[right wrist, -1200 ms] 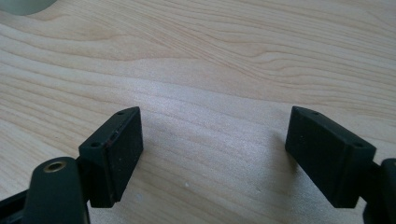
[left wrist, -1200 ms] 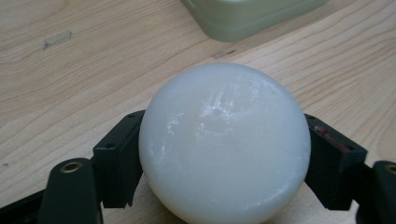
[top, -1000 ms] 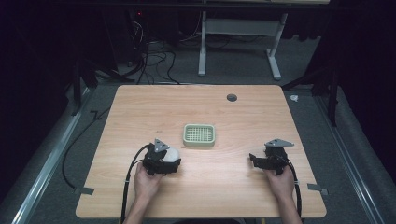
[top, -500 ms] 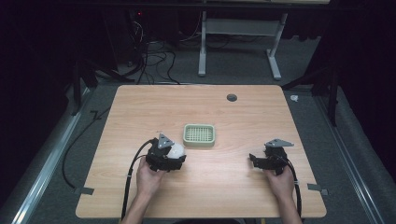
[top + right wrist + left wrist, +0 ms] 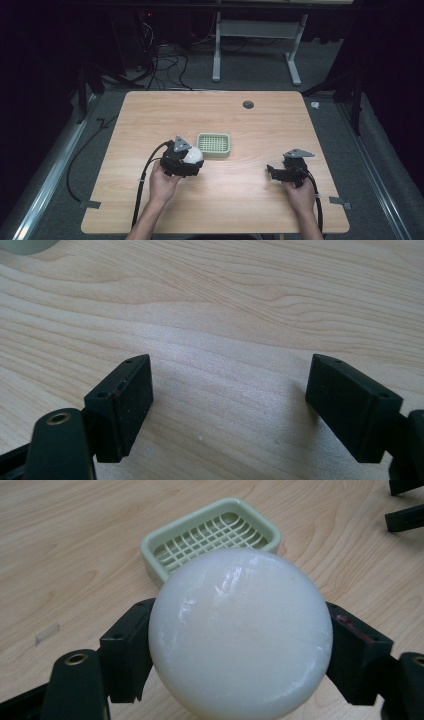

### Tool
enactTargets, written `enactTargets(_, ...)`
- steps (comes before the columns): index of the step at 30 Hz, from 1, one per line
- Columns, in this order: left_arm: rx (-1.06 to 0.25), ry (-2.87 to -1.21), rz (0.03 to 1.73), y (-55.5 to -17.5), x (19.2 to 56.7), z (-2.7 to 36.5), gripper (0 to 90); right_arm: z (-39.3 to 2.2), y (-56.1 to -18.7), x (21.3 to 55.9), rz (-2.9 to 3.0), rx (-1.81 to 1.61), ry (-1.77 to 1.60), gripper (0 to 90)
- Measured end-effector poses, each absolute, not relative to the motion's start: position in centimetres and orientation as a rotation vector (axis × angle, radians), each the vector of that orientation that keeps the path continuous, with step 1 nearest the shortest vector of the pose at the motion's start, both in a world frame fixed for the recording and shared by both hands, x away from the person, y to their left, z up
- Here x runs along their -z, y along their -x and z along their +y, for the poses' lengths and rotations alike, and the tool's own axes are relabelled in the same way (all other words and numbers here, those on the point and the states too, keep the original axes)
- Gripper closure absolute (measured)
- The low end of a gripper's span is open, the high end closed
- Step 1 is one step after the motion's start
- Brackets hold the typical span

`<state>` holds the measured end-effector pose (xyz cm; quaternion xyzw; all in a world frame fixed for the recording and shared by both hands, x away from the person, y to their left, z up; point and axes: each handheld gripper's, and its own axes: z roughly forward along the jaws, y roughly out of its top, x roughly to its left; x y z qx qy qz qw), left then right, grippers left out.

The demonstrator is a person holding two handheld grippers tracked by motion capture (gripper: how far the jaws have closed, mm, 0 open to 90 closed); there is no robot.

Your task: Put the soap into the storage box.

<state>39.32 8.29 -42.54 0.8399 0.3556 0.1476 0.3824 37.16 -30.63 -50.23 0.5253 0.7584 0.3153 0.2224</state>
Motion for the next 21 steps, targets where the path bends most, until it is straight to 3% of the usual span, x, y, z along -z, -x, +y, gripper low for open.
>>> enactTargets(21, -0.389, -2.138, 0.862, -41.8, 40.5, 7.0, 24.7, -30.6, -37.2, 50.2, 2.096, -0.867, -1.448, 19.8)
